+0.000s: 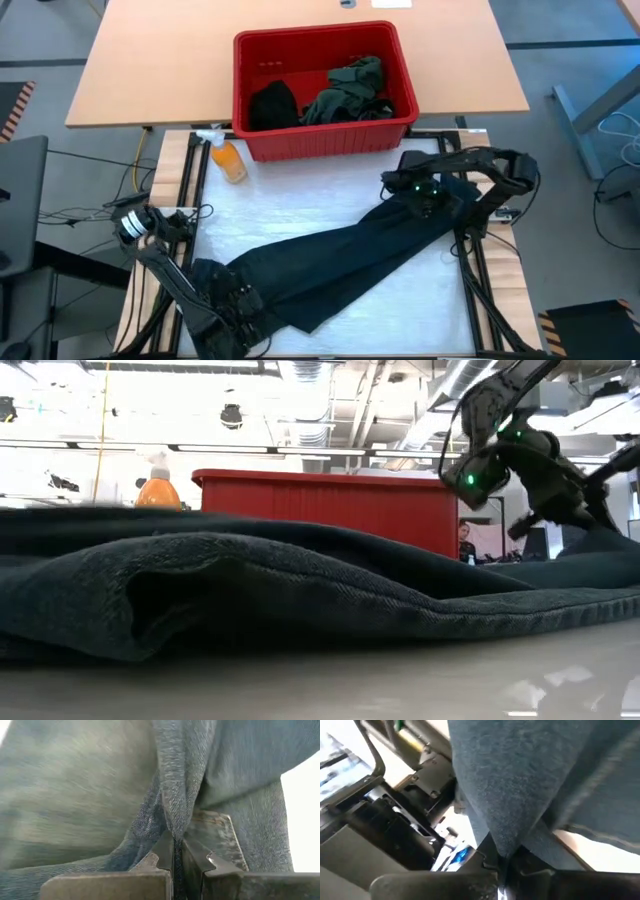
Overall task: Fold Laundry from Bin
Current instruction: Fold the dark blue pants
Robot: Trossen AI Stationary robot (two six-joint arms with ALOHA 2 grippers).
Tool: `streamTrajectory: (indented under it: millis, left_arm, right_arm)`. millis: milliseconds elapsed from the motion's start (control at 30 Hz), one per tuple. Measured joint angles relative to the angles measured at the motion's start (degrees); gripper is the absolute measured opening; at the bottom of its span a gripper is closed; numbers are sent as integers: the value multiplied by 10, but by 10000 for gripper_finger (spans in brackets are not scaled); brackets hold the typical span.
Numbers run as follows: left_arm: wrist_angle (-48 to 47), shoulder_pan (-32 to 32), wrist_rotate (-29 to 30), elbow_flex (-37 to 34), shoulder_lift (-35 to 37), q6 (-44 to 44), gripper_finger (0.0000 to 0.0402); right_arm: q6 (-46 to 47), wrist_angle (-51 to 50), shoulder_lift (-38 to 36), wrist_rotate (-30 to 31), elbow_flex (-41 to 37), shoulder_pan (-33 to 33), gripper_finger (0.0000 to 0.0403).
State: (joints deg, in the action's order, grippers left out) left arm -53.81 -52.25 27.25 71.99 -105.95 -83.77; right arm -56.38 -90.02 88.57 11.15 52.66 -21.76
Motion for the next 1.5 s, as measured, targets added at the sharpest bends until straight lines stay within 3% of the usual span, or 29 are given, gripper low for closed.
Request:
streamTrajectory:
  millis: [133, 233, 467, 667, 767, 867, 1067, 1167, 1267, 1367, 1500]
  left_arm:
    - [-72, 0, 36, 0, 62, 1, 0]
    - [-144, 4, 51, 1, 117, 7, 0]
    - [-355, 13, 58, 1, 251, 0, 0]
    - [-350, 36, 86, -16, 329, -20, 0]
    - [-297, 38, 92, -34, 307, -23, 0]
    - [-170, 34, 62, -60, 256, 10, 0]
    - [58, 32, -60, -72, 86, 104, 0]
    - [87, 32, -105, -52, 16, 123, 0]
    - [93, 27, -130, -31, -26, 133, 0]
    - [82, 19, -128, -23, -34, 124, 0]
    - [34, 13, -111, -23, -13, 110, 0]
  right_arm:
    - [7, 1, -56, 44, 37, -19, 18]
    - [4, 26, -95, 109, 78, -40, 18]
    - [4, 192, -147, 267, 162, -85, 18]
    - [43, 203, -178, 389, 167, -83, 18]
    - [152, 139, -199, 372, 158, -48, 18]
    - [228, 90, -220, 328, 110, 12, 18]
    - [257, 72, -227, 265, -45, 137, 18]
    - [288, 72, -213, 257, -103, 190, 18]
    - [296, 73, -197, 252, -92, 227, 23]
    - [294, 75, -191, 252, -68, 241, 22]
    - [281, 68, -197, 252, -28, 213, 18]
